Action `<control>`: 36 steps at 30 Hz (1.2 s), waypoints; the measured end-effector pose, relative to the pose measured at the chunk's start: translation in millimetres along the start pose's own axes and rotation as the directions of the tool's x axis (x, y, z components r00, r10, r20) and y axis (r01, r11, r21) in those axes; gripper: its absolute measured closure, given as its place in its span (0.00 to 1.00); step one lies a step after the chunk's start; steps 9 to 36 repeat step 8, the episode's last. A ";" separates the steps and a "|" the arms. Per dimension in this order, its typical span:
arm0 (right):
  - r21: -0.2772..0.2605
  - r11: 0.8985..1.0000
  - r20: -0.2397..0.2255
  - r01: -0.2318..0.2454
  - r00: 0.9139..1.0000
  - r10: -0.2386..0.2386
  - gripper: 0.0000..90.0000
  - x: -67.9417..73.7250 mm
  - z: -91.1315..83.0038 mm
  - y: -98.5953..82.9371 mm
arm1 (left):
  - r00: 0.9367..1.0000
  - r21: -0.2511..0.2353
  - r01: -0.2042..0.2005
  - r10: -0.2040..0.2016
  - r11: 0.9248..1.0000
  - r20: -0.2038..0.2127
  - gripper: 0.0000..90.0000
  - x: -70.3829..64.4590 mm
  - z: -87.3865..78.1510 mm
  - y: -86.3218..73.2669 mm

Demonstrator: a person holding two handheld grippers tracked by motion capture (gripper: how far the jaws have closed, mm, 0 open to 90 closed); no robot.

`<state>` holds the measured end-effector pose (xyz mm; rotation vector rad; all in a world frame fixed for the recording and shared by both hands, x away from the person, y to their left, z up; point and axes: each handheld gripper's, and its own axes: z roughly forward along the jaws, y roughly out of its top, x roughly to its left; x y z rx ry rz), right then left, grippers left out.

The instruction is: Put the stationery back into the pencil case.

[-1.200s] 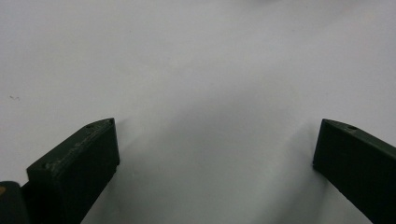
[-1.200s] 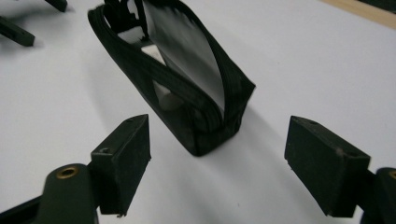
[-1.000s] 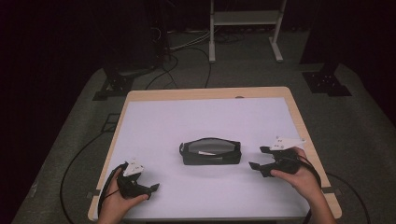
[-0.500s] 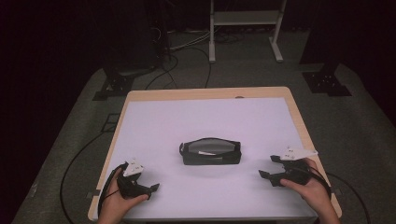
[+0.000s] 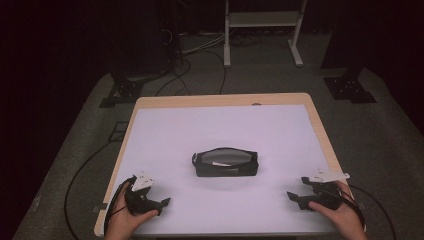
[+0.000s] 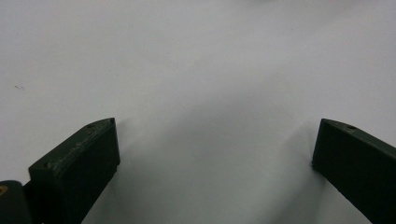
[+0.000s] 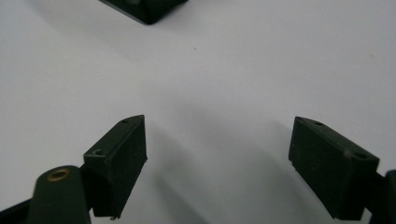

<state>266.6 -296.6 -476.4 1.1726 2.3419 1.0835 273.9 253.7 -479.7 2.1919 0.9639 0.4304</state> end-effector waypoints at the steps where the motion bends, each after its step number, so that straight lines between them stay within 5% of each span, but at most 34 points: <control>1: 0.007 1.000 0.008 0.004 1.000 -0.004 0.20 -0.3 0.9 -1.6 | 1.000 0.000 -0.001 0.001 1.000 0.000 0.00 -0.2 -0.1 -0.1; 8: 0.009 0.999 0.036 0.035 0.999 -0.036 0.18 2.0 3.9 -6.7 | 1.000 0.000 -0.007 0.007 1.000 0.004 0.00 -1.4 -1.5 -1.3; 36: 0.009 0.999 0.036 0.035 0.999 -0.036 0.18 2.0 3.9 -6.7 | 1.000 0.000 -0.007 0.007 1.000 0.004 0.00 -1.4 -1.5 -1.3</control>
